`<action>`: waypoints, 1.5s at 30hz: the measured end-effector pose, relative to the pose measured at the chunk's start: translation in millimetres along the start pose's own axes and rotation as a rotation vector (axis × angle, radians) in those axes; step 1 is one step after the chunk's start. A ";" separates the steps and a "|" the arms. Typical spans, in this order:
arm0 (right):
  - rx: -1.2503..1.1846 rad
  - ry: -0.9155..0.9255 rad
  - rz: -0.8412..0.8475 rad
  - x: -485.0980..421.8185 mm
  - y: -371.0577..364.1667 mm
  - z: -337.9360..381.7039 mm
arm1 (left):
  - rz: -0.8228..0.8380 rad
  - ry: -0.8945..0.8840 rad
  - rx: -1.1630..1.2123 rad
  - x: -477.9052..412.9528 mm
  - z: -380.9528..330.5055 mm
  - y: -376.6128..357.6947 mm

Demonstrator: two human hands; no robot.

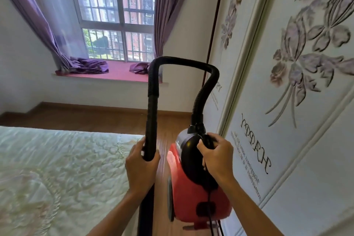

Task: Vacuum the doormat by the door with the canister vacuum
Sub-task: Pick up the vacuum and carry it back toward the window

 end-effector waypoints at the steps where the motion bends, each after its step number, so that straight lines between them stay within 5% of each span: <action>1: 0.001 0.001 0.000 -13.1 -5.7 -5.8 | 0.001 0.003 0.004 -11.6 4.6 -8.9; 26: -0.040 0.013 -0.117 -334.8 -97.3 -111.1 | 0.050 -0.061 0.066 -296.8 53.8 -248.3; 45: 0.056 -0.087 -0.031 -596.4 -127.3 -251.0 | 0.078 0.048 -0.018 -471.8 73.8 -456.8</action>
Point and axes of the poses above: each hand's wrist, its own x-axis away from the middle knuckle, its own y-axis out of the back of the hand, z = x × y, the point moved 2 cm from there along -x, towards the middle knuckle, and after that the axes turned 14 degrees about -x, right-handed, at the moved point
